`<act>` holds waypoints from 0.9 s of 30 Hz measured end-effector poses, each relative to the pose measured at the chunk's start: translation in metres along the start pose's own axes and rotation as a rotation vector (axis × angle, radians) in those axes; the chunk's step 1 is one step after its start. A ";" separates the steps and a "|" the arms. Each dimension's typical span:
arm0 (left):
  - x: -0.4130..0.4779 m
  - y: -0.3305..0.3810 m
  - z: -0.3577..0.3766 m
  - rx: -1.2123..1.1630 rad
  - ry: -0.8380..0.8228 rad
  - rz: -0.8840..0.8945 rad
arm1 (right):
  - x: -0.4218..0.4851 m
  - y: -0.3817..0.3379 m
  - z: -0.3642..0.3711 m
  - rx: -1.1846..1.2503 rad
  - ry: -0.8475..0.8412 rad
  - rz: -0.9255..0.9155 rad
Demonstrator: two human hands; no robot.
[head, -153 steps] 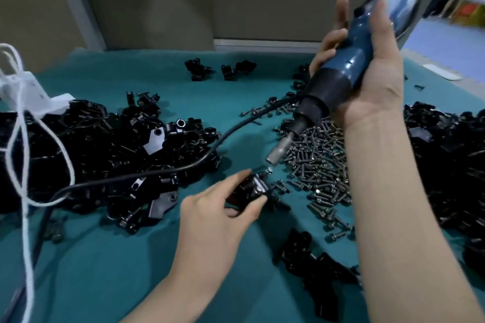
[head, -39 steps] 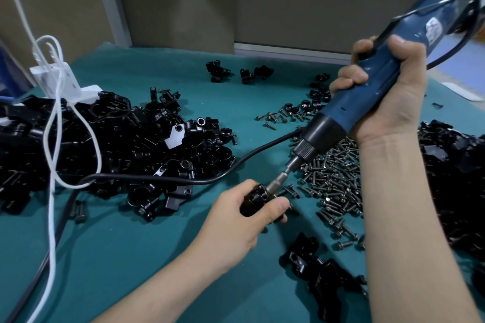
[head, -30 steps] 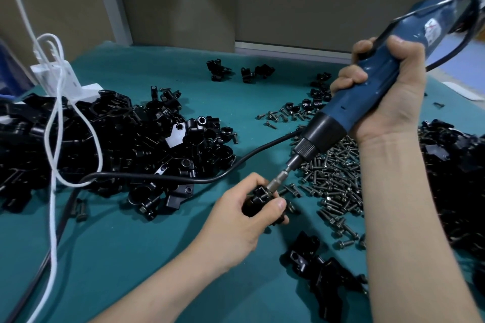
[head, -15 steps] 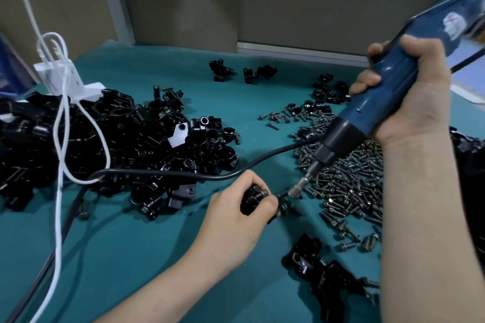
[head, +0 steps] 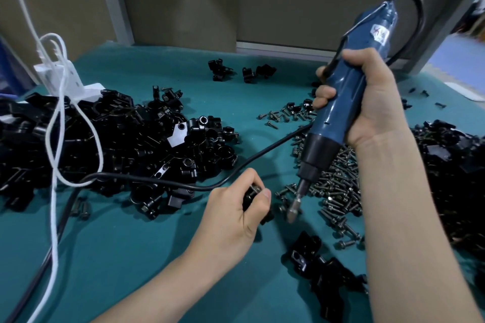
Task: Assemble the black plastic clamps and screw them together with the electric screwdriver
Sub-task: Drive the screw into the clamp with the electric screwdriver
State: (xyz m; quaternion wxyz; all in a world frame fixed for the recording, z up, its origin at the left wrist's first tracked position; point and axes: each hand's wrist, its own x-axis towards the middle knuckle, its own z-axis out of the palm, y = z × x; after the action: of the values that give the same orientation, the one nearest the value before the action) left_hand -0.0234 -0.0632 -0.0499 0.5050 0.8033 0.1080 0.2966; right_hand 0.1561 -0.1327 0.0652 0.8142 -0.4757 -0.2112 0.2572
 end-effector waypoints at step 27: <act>0.000 0.001 0.002 -0.229 -0.128 -0.196 | -0.004 -0.014 0.005 0.214 0.105 -0.182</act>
State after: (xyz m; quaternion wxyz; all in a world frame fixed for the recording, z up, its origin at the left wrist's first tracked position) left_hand -0.0229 -0.0652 -0.0494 0.6258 0.7432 0.1189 0.2047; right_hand 0.1531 -0.1376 0.0795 0.8901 -0.3781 -0.1821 0.1779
